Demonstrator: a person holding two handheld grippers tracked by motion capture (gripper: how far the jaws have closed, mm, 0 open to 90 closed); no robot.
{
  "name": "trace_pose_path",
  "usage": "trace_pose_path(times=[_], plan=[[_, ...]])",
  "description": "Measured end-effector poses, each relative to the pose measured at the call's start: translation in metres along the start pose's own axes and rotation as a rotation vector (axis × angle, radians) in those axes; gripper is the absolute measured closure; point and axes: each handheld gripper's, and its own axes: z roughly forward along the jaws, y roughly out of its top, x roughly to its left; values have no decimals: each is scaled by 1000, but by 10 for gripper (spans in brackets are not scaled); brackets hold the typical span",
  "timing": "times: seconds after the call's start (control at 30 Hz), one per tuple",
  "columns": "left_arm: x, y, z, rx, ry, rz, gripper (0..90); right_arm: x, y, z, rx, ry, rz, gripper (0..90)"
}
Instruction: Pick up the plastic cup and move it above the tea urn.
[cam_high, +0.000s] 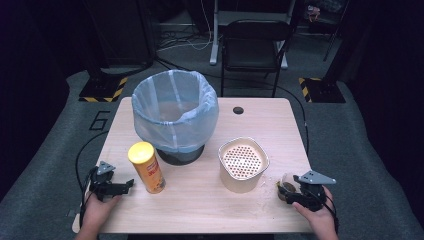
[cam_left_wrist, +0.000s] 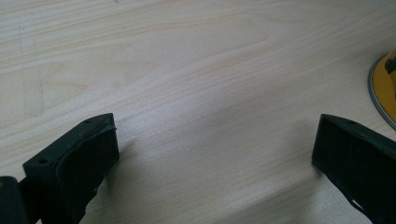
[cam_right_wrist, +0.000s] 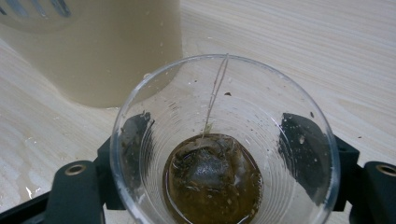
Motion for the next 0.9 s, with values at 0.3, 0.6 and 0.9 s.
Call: trace_pose_path(times=[0.3,0.6,0.9], plan=[[0,0,0,1,0,1,3,1,5,-5,-8,-11,5,145],[0,0,0,1,0,1,3,2,20,-23,-55,-34,-18,144],[0,0,0,0,0,0,3,13,64,-26,-111,22,-38,342]])
